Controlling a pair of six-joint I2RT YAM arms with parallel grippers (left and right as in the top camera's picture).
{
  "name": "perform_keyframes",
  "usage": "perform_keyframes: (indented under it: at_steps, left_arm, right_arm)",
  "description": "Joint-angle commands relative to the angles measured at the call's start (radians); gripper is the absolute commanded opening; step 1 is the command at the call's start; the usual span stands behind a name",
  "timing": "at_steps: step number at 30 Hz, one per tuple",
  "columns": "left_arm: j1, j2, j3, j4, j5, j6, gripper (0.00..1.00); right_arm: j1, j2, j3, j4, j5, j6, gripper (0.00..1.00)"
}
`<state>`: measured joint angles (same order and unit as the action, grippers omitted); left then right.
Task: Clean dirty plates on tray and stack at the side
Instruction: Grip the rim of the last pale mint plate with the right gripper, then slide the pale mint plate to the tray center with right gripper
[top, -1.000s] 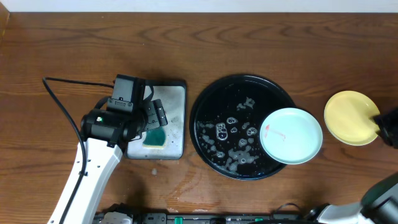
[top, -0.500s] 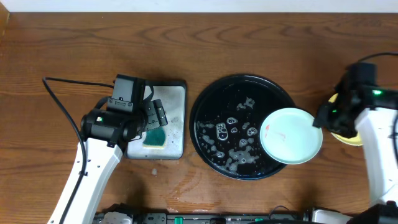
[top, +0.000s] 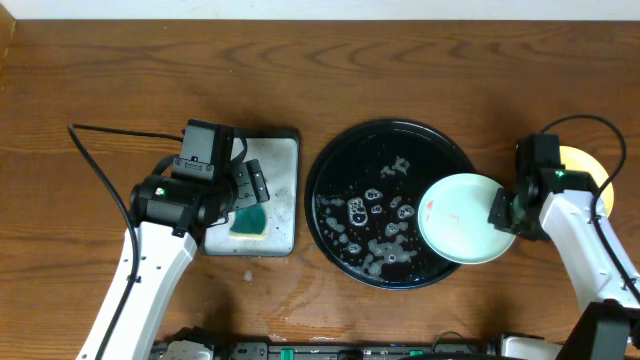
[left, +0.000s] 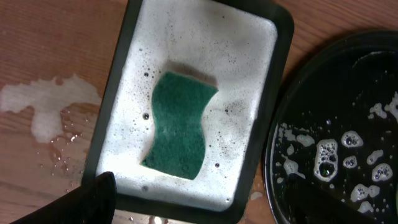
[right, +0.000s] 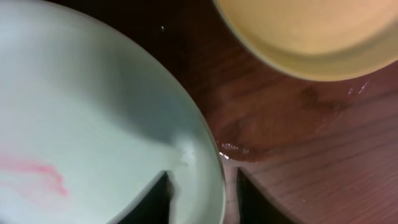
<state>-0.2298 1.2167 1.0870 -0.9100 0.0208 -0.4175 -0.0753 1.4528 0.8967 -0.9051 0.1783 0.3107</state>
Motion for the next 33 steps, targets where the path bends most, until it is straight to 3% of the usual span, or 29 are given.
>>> perform_keyframes:
  at_steps: [1, 3, 6, 20, 25, 31, 33]
  left_arm:
    - [0.005, -0.001, 0.01, -0.003, -0.002, 0.006, 0.86]
    - [0.005, -0.001, 0.01, -0.003, -0.002, 0.006, 0.86]
    - [0.005, -0.001, 0.01, -0.003, -0.002, 0.006, 0.86]
    - [0.005, -0.001, 0.01, -0.003, -0.002, 0.006, 0.86]
    - [0.005, -0.001, 0.01, -0.003, -0.002, 0.006, 0.86]
    - [0.005, -0.001, 0.01, -0.003, -0.002, 0.006, 0.86]
    - [0.005, -0.001, 0.01, -0.003, -0.002, 0.006, 0.86]
  right_arm:
    - [-0.004, 0.0, -0.079, 0.033, 0.006, 0.054, 0.26]
    - [-0.005, 0.0, -0.115, 0.063, 0.014, 0.063, 0.26]
    - [-0.004, 0.0, -0.132, 0.083, 0.006, 0.061, 0.01]
    - [0.125, -0.188, -0.051, 0.126, -0.378, -0.132, 0.01]
    - [0.243, -0.134, -0.088, 0.165, -0.377, 0.026, 0.01]
    - [0.343, 0.0, -0.113, 0.228, -0.29, 0.314, 0.01]
    - [0.346, 0.012, -0.105, 0.25, -0.322, 0.315, 0.15]
